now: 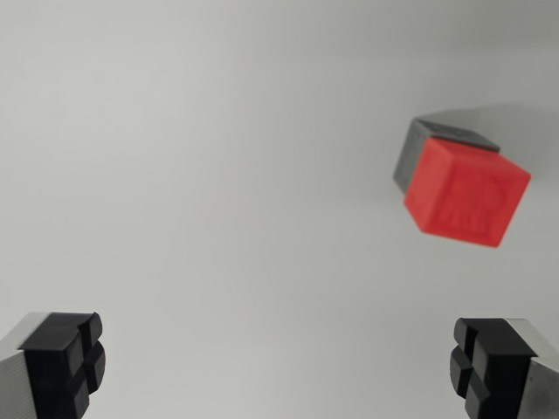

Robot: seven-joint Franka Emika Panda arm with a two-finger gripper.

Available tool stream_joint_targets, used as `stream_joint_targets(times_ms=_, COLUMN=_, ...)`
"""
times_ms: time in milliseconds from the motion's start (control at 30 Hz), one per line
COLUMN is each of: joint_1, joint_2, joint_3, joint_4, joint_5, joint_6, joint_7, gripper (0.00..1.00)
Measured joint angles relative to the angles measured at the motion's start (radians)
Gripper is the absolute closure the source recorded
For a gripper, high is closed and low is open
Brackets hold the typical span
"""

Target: Destack cube

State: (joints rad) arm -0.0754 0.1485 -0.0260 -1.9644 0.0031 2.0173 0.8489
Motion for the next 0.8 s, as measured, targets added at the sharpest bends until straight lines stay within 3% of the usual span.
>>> stream_joint_targets(times_ms=467, joint_1=0.000, joint_2=0.000, joint_3=0.000, joint_4=-0.001, joint_5=0.000, joint_6=0.000, joint_7=0.000, gripper=0.00)
stream_joint_targets(times_ms=800, joint_1=-0.005, joint_2=-0.001, joint_3=-0.009, joint_4=-0.023, joint_5=0.000, joint_6=0.026, joint_7=0.000, gripper=0.00)
